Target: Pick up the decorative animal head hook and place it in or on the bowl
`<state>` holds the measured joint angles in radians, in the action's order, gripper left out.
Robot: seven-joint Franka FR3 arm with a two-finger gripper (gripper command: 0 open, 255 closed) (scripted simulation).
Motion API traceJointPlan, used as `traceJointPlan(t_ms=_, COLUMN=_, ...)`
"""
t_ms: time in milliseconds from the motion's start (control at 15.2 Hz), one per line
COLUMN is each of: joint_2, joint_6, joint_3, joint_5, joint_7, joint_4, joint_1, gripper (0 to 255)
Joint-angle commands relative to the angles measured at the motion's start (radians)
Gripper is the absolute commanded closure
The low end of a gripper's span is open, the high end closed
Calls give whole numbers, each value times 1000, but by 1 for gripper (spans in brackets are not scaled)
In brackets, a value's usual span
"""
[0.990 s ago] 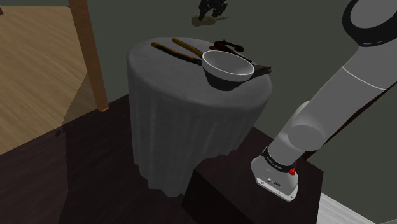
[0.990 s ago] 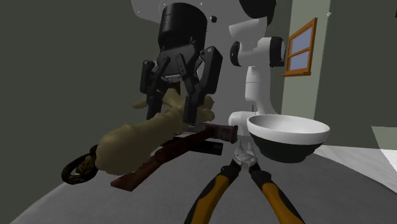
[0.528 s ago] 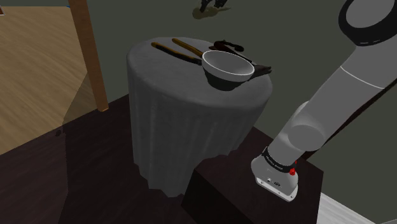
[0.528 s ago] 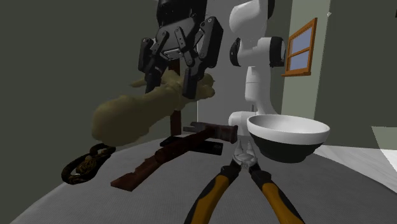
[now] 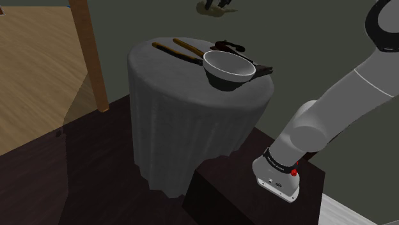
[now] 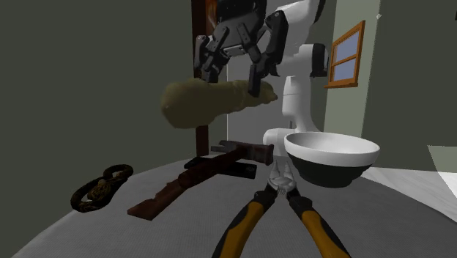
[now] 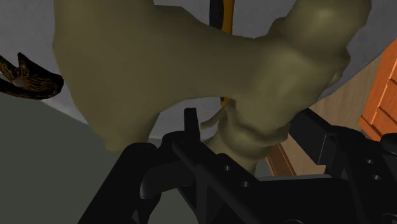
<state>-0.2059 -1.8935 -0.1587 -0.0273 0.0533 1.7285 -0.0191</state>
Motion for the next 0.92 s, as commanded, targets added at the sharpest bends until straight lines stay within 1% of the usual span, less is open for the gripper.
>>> traceJointPlan(t_ms=0, joint_2=-70, joint_6=2, joint_3=24, joint_5=18, joint_7=36, joint_4=66, joint_1=-8, gripper=255)
traceJointPlan(t_ms=396, joint_2=-265, joint_6=20, joint_3=102, joint_5=44, joint_7=137, joint_4=243, joint_1=-25, gripper=255)
traceJointPlan(t_ms=858, joint_2=-468, joint_6=78, joint_3=200, joint_5=33, joint_7=250, joint_4=389, joint_1=-46, gripper=255)
